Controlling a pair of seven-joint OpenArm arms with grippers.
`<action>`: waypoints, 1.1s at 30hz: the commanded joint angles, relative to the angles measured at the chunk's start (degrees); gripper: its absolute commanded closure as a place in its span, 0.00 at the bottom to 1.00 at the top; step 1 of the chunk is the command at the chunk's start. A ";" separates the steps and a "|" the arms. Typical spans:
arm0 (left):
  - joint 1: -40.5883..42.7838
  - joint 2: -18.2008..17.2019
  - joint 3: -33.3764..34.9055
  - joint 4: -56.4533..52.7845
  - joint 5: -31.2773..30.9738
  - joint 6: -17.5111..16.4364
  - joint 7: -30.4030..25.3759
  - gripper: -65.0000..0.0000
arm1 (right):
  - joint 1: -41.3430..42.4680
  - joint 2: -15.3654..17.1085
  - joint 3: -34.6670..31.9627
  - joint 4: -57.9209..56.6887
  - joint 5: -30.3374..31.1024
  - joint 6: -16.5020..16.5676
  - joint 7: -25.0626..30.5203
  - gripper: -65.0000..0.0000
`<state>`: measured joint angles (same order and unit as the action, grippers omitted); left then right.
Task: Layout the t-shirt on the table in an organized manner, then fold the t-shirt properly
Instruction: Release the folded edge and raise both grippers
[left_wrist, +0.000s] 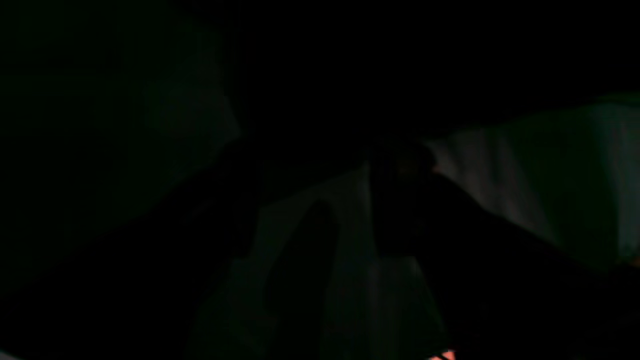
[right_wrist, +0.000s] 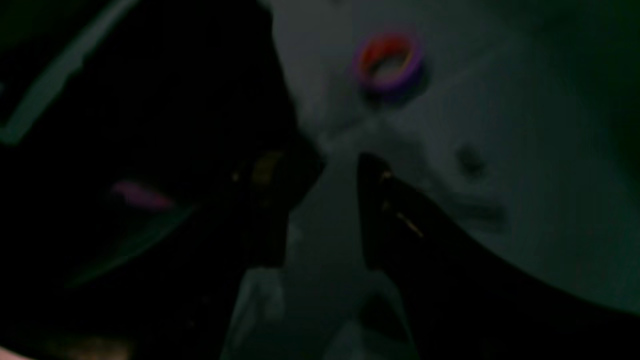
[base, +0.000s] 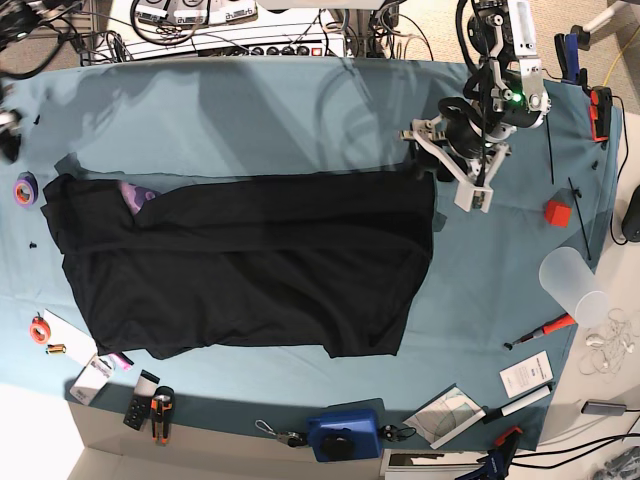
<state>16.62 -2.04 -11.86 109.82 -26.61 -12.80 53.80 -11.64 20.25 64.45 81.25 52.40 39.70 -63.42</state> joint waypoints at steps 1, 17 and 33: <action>-0.31 -0.02 0.00 1.03 -1.18 -0.42 -0.83 0.48 | 0.22 0.96 -1.03 0.81 1.36 0.30 1.79 0.64; -0.28 -0.04 0.00 1.03 -1.09 -2.47 -0.83 0.48 | 5.81 -1.75 -17.53 0.79 -13.44 -2.23 14.88 0.64; -0.44 -0.04 0.00 1.01 -1.09 -2.95 -1.27 0.48 | 5.66 3.72 -11.50 0.87 -1.51 0.30 -5.95 0.46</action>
<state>16.58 -2.07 -11.81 109.82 -26.85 -15.27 53.74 -6.37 22.65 52.66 81.23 49.82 39.86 -70.83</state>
